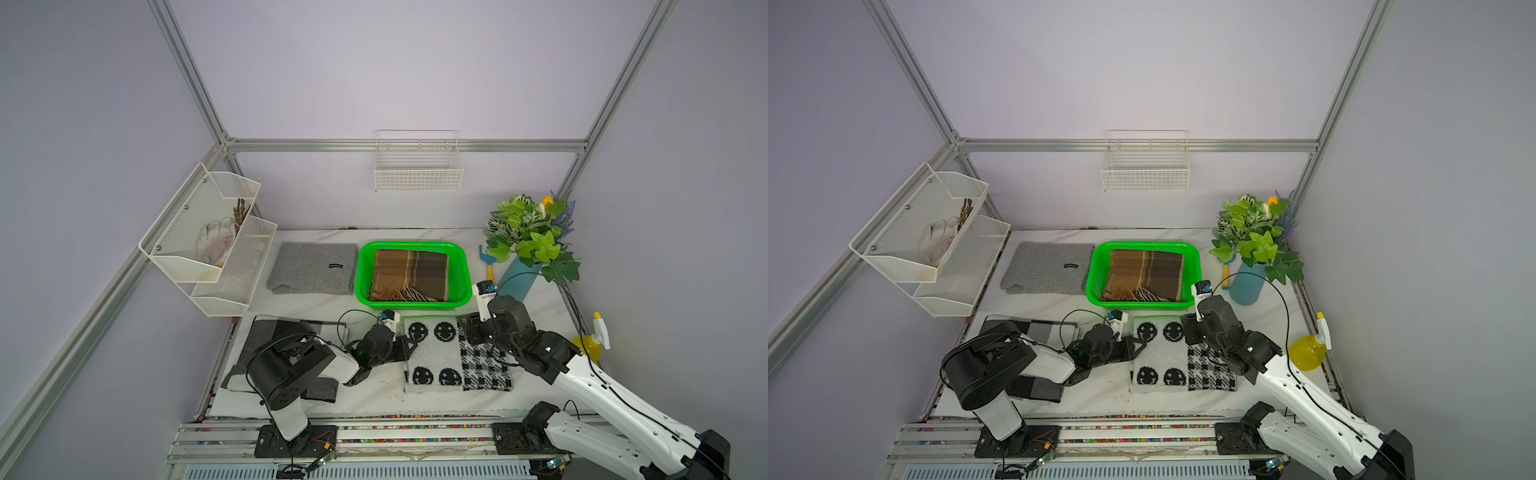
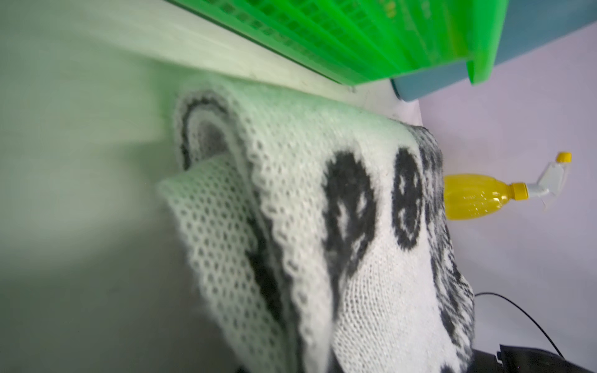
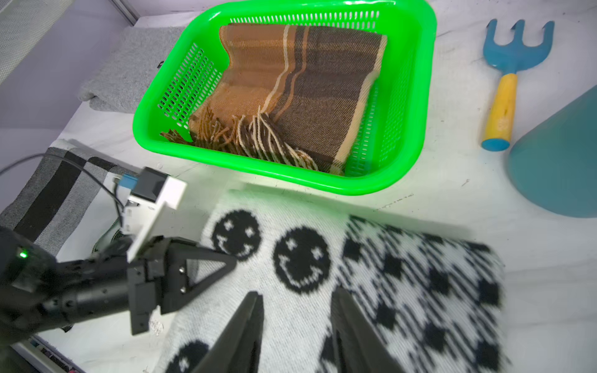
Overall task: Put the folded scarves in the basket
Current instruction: Pick up the scarf at the center of the board.
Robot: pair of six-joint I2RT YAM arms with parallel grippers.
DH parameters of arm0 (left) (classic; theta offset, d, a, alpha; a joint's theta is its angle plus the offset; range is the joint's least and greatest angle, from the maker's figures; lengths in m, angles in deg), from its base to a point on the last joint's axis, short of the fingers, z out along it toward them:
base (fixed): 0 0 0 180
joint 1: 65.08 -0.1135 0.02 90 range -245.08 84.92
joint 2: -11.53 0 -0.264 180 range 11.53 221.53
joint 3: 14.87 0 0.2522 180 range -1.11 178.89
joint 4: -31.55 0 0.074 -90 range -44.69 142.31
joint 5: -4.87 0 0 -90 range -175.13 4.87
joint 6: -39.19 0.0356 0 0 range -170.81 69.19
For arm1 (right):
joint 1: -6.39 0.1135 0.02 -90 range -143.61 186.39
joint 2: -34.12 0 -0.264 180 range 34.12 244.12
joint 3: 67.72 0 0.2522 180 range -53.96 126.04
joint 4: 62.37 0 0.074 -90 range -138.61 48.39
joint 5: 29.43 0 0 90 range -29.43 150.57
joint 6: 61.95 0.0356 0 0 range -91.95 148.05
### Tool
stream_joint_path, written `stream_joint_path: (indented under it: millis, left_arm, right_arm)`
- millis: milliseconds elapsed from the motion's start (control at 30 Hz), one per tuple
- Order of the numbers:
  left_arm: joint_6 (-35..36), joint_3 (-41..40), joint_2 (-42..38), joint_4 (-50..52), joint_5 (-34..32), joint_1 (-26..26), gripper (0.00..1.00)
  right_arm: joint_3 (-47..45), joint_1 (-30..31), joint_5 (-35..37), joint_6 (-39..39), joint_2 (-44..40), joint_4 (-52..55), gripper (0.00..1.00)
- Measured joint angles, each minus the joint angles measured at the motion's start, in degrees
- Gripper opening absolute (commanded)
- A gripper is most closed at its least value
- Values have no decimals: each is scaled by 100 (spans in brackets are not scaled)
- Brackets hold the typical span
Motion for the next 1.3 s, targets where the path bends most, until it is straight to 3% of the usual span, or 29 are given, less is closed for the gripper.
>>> stream_joint_path:
  millis: [233,333,633,1000,1300]
  left_arm:
    - [503,-553,-2035,1834,-151,-577,0]
    - [649,-699,-2533,2304,-201,-909,0]
    - [868,-684,-1755,2122,238,-1255,0]
    - [1193,-629,-1965,2455,343,-1517,0]
    - [1488,-498,-1836,2618,516,-1812,4]
  right_arm:
    - [-140,0,-247,15,675,-295,47]
    - [-133,-44,-195,37,1095,-304,46]
    - [-199,-426,-439,120,2317,-553,49]
    - [-575,-459,-424,245,2094,-813,54]
    - [-804,-640,-979,289,2087,-1032,58]
